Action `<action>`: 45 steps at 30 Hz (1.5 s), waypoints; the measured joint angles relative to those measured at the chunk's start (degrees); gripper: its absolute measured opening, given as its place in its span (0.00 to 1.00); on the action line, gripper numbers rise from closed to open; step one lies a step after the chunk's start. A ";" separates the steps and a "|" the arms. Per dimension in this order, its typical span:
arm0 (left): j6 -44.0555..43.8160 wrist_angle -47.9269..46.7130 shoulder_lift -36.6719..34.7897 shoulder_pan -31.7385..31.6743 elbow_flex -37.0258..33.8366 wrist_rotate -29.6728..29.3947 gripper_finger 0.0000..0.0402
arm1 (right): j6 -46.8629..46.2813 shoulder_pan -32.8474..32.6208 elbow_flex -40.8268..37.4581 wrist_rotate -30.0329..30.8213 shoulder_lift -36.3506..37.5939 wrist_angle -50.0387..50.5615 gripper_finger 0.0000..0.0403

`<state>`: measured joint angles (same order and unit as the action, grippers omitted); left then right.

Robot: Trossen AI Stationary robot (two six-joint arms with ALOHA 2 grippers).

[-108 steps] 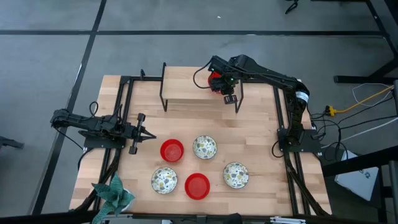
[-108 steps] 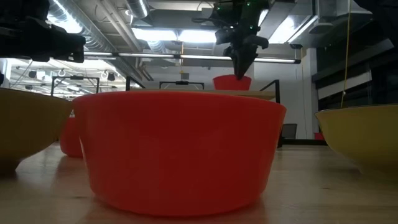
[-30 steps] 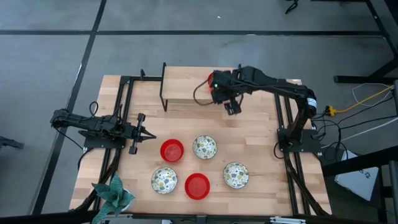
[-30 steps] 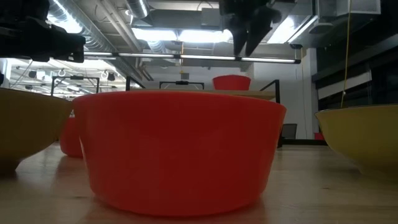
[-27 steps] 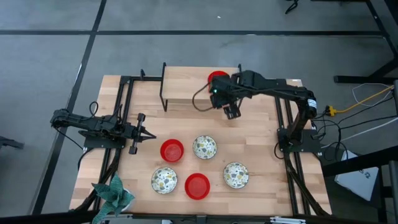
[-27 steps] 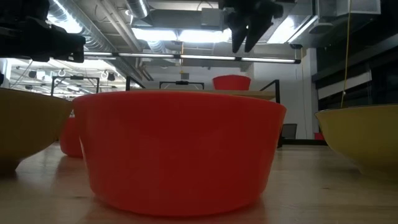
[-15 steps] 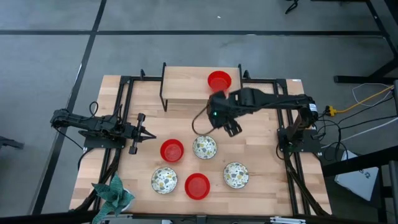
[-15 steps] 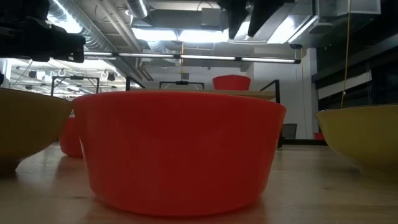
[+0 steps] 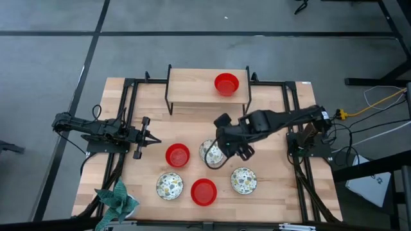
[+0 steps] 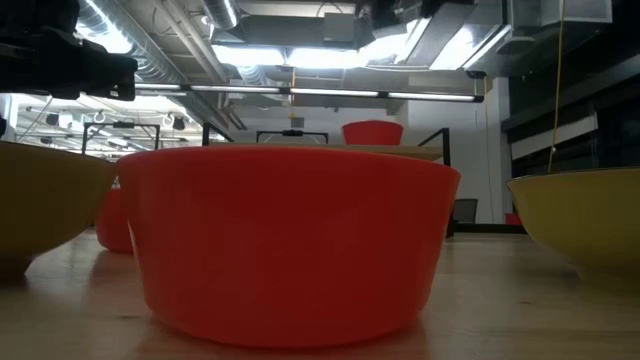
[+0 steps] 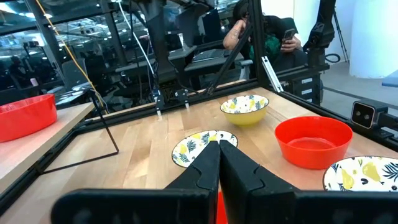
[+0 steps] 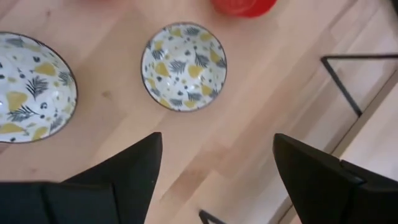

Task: Pick & Place Mini bowls
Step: Stack the bottom red bowl on top of the red bowl on the shelf

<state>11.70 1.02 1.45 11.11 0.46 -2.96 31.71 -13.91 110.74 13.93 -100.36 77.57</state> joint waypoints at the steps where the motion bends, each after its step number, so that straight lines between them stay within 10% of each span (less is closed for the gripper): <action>1: 0.01 0.01 0.00 -0.01 0.01 0.00 0.01 | 0.02 -0.44 0.00 0.00 0.00 -0.42 0.76; 45: 0.01 0.07 0.00 -0.01 0.01 0.00 0.01 | 4.40 -9.84 -14.14 -3.48 -1.25 -21.46 0.76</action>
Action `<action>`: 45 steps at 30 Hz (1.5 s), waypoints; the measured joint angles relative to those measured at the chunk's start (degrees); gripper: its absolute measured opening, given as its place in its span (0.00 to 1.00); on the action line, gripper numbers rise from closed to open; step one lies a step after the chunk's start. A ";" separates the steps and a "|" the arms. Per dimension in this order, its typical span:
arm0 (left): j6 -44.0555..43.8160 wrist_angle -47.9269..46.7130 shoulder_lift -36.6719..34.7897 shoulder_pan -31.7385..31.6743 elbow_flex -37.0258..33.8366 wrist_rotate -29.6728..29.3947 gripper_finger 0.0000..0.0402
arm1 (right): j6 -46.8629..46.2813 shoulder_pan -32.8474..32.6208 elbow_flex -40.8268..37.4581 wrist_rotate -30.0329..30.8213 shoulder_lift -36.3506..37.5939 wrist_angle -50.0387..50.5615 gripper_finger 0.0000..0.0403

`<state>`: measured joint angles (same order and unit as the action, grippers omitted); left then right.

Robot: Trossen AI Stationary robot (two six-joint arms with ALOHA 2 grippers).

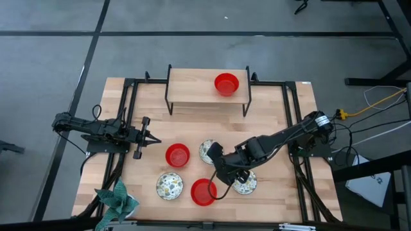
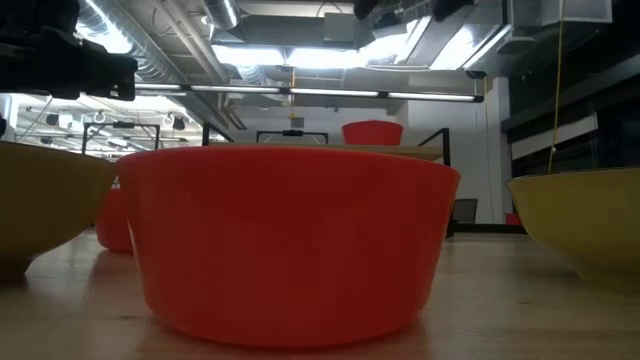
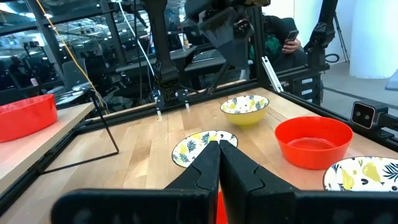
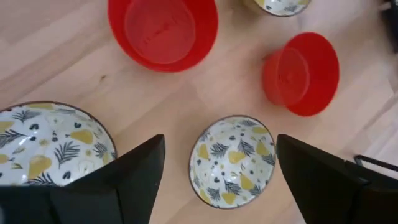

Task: Pick & Place Mini bowls
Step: Stack the bottom red bowl on top of the red bowl on the shelf

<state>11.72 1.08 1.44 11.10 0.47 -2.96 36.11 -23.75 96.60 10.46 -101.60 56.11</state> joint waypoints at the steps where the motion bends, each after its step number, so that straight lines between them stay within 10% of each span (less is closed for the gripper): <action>1: -0.01 0.00 0.01 0.01 -0.01 0.00 0.01 | -0.31 -0.30 -0.21 0.00 0.00 -0.18 0.76; 45: 0.01 -0.02 -0.01 -0.01 -0.02 0.00 0.01 | -50.31 -18.10 -11.67 -4.57 0.11 0.04 0.76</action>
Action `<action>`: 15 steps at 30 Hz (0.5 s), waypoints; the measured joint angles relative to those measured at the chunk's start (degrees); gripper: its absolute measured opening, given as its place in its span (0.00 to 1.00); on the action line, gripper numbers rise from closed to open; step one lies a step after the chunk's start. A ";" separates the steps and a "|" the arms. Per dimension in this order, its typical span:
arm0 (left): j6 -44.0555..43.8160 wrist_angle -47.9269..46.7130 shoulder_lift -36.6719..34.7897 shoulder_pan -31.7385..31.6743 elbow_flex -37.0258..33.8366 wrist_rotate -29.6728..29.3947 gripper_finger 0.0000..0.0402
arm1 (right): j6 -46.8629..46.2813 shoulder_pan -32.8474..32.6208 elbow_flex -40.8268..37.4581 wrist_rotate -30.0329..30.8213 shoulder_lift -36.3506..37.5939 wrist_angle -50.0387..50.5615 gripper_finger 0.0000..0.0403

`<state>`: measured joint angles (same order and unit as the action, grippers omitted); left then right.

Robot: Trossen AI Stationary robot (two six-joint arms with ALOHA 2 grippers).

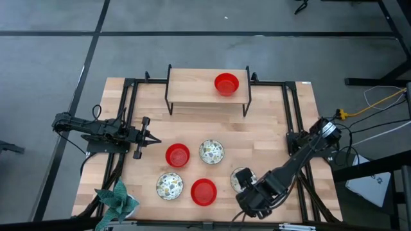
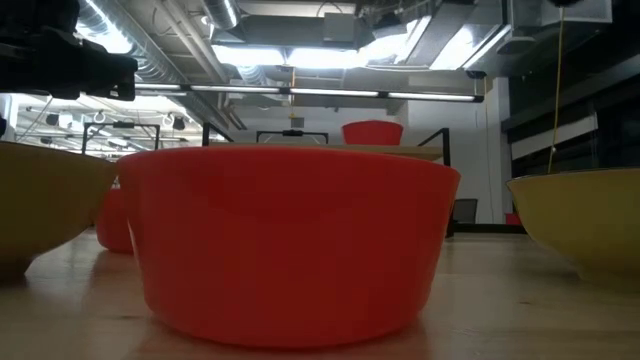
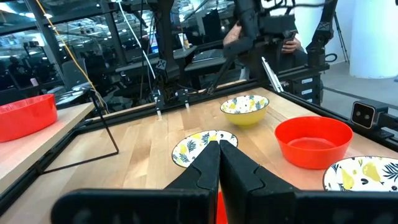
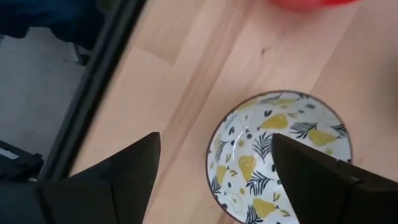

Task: Pick & Place Mini bowls
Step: Stack the bottom red bowl on top of the red bowl on the shelf

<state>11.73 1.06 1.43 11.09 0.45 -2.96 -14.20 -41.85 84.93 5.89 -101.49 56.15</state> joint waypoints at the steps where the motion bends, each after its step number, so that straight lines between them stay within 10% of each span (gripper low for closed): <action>1: 0.00 0.00 0.02 0.00 0.00 0.00 0.01 | -0.49 0.01 -0.77 -0.02 0.00 -0.56 0.76; 15: -0.01 0.00 0.02 0.00 0.01 0.00 0.01 | -6.58 1.50 -6.39 -0.46 0.00 -5.31 0.76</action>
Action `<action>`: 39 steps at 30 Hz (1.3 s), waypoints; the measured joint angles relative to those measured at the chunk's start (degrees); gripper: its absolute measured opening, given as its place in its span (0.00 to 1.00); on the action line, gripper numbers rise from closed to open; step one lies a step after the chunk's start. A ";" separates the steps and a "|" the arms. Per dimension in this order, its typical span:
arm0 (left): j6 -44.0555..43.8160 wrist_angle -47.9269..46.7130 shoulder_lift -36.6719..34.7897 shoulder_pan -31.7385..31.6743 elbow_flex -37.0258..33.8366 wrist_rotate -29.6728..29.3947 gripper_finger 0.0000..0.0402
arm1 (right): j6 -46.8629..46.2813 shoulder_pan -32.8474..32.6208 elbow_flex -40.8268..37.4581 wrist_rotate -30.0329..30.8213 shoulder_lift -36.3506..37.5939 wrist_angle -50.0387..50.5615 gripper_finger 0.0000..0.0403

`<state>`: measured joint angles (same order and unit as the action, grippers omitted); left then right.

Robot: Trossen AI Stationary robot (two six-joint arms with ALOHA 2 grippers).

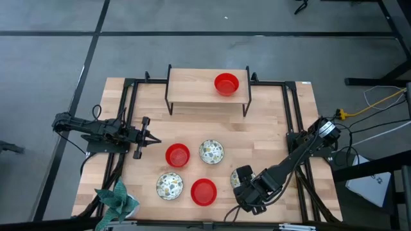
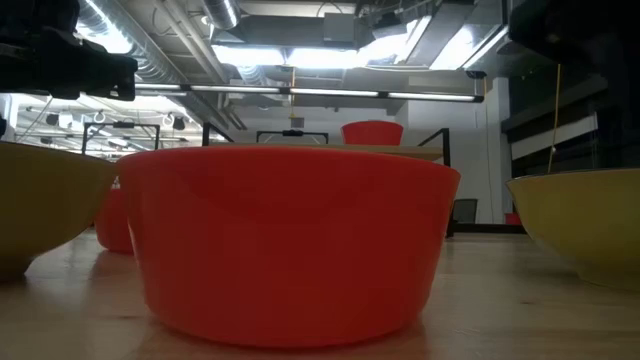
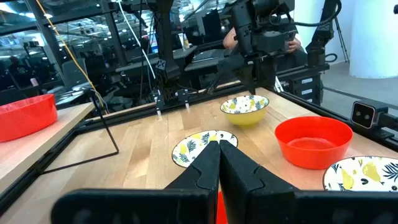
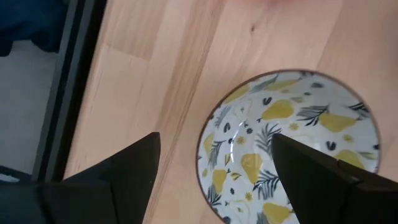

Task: Pick & Place Mini bowls
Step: Stack the bottom red bowl on top of the red bowl on the shelf

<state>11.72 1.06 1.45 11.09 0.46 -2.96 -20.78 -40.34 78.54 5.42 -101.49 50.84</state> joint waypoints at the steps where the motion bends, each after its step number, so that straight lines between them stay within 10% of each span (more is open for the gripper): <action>1: 0.00 0.00 0.00 0.02 0.00 0.00 0.01 | -0.05 -0.12 -0.11 -0.04 0.00 0.03 0.76; 30: -0.01 0.00 0.00 0.01 0.00 0.00 0.01 | 0.50 -4.85 -0.13 1.20 -0.04 3.03 0.76; 39: 0.01 0.00 -0.02 0.00 0.01 0.00 0.01 | 5.62 -9.26 -0.19 12.30 0.89 5.70 0.76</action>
<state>11.72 1.06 1.43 11.09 0.47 -2.96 -15.16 -49.60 78.35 17.73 -100.60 56.54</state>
